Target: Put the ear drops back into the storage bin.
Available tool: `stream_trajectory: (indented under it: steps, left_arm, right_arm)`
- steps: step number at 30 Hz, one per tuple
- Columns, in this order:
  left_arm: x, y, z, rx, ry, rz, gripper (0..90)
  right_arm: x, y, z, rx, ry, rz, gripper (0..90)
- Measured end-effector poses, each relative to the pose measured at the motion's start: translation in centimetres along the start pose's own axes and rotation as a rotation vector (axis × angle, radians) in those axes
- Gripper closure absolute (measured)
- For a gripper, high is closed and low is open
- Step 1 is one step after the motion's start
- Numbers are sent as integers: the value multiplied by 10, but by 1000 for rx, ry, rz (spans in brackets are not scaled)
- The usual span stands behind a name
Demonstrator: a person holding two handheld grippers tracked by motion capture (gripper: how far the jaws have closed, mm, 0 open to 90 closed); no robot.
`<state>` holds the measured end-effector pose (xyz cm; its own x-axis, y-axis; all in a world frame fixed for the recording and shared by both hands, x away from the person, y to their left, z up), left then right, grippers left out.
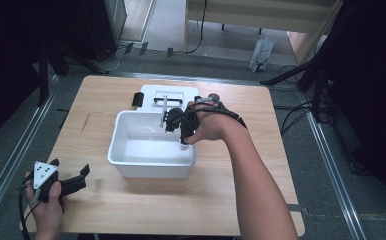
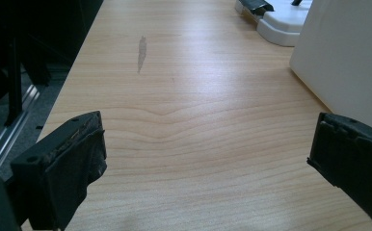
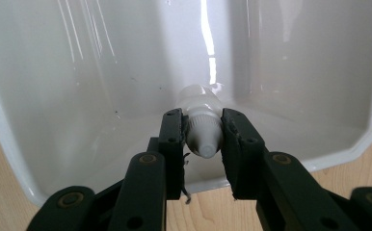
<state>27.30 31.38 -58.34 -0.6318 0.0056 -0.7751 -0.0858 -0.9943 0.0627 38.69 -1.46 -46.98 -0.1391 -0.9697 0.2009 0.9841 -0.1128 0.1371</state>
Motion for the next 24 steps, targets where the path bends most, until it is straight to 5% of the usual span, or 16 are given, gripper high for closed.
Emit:
stream_trajectory:
  steps: [24]
  left_arm:
    - [0, 0, 0, 0, 3, -2, 0]
  right_arm:
    - [1, -3, -23, -7, -21, 24, 718]
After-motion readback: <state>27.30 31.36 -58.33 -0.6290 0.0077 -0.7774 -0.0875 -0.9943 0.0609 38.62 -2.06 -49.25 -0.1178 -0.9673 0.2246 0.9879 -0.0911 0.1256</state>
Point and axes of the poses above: each handheld gripper's, and its own axes: z roughly backward along the jaws, x roughly out of its underside, y roughly to its right, the point moved 8 cm from there along -z, roughly forward along the jaws, and after that the axes turned 15 degrees about -y, right-handed, at the moved point
